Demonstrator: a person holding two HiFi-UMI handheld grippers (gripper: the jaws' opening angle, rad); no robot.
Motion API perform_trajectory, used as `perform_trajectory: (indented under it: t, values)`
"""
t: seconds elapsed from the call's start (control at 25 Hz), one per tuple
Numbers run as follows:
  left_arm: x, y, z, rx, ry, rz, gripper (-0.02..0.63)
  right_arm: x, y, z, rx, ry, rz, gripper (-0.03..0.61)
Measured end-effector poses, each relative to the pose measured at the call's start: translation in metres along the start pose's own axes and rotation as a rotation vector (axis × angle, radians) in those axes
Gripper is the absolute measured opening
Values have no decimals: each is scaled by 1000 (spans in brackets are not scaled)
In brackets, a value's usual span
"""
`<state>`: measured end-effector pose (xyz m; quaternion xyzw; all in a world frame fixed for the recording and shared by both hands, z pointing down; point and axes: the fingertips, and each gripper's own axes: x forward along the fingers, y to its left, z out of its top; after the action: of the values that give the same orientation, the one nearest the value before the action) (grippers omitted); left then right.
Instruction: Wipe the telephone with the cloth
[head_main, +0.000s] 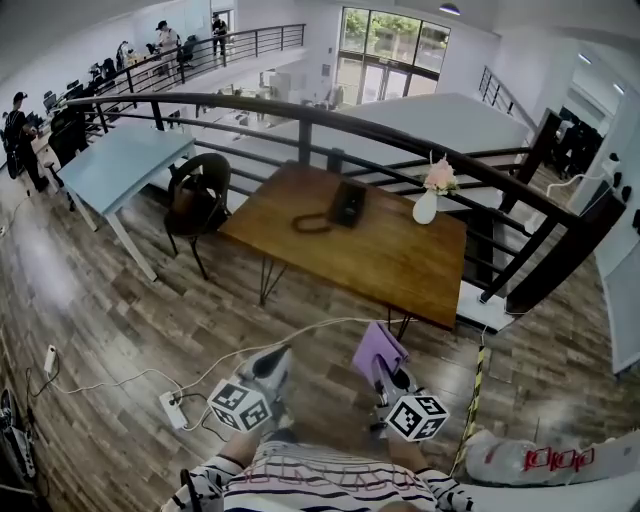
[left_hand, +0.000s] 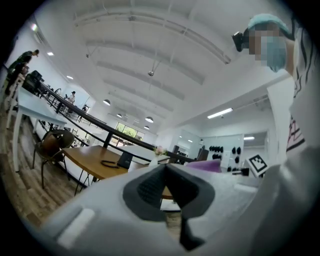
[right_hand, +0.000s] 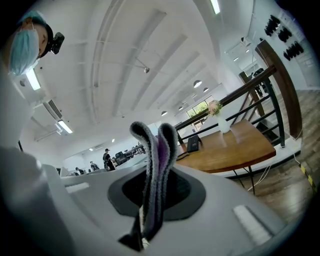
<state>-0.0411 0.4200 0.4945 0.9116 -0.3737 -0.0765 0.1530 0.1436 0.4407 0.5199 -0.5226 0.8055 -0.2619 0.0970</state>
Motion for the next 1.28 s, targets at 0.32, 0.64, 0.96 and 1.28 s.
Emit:
perform_trajectory:
  t: [0.32, 0.64, 0.96, 1.28]
  values:
    - [50, 87, 44, 13, 19, -54, 0, 93, -2, 21, 13, -24, -52, 38]
    - [81, 165, 76, 15, 23, -82, 0, 180, 6, 37, 10, -40, -61, 38]
    - [119, 210, 93, 14, -12, -46, 0, 230, -15, 59, 1, -46, -49, 38]
    - [187, 215, 89, -15, -17, 7, 0, 274, -70, 94, 7, 17, 4, 38]
